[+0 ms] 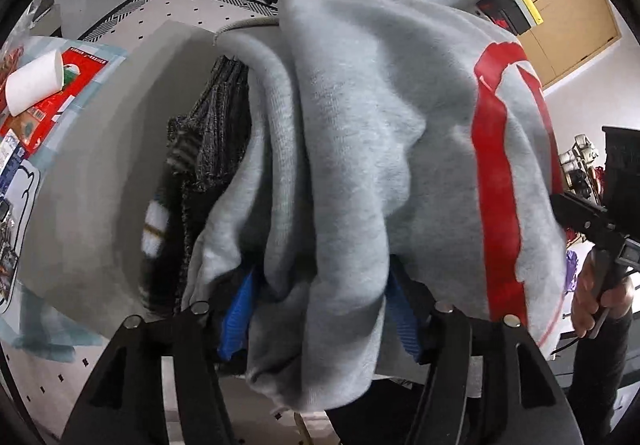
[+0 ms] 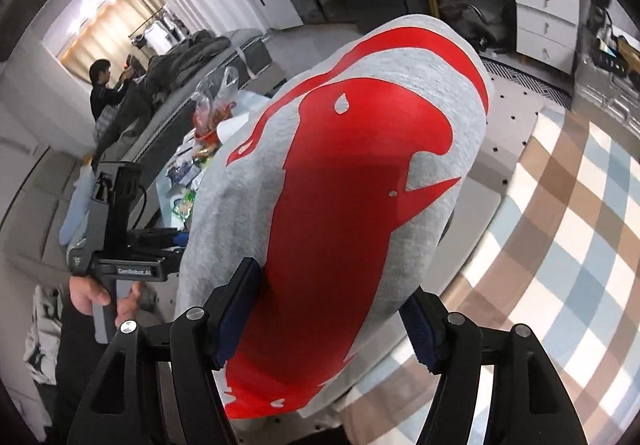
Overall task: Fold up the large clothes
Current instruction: 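Carry the bundle with both grippers and lower it onto the plaid blanket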
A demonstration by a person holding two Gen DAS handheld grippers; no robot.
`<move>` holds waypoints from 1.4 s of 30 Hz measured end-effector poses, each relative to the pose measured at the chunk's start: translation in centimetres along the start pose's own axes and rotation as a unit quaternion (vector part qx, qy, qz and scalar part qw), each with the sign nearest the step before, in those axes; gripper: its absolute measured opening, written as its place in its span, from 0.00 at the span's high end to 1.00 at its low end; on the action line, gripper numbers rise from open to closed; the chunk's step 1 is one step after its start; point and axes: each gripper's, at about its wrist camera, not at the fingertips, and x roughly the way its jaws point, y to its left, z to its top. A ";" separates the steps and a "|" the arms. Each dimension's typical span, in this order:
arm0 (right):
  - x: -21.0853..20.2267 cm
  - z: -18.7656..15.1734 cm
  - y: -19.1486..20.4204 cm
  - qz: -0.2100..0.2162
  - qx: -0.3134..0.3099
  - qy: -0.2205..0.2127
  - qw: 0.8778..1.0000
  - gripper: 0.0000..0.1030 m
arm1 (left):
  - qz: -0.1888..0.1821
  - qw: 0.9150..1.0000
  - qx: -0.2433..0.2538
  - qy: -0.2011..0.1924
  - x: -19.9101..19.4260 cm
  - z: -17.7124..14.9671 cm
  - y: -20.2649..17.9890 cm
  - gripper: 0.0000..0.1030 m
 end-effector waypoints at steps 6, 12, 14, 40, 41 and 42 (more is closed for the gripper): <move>-2.2 1.0 2.0 -0.067 -0.046 0.031 0.996 0.30 | 0.008 1.000 -0.012 -0.004 -2.0 -0.5 2.3 0.42; -5.1 2.5 6.0 -0.177 -0.149 0.001 0.973 0.28 | 0.048 0.997 -0.039 -0.038 -5.6 -0.6 2.6 0.42; -5.7 3.7 7.1 -0.180 -0.156 -0.016 0.971 0.27 | 0.012 0.996 -0.035 -0.080 -8.1 -0.4 1.5 0.42; -1.6 9.9 6.2 -0.195 -0.112 0.006 0.974 0.29 | -0.122 0.987 0.007 -0.105 -6.1 -0.9 -3.0 0.42; -1.5 10.3 5.9 -0.197 -0.101 0.003 0.975 0.29 | -0.129 0.986 0.016 -0.105 -5.9 -1.2 -3.3 0.42; -0.8 10.6 5.4 -0.199 -0.089 0.012 0.976 0.29 | -0.127 0.987 0.025 -0.099 -5.3 -1.3 -3.7 0.42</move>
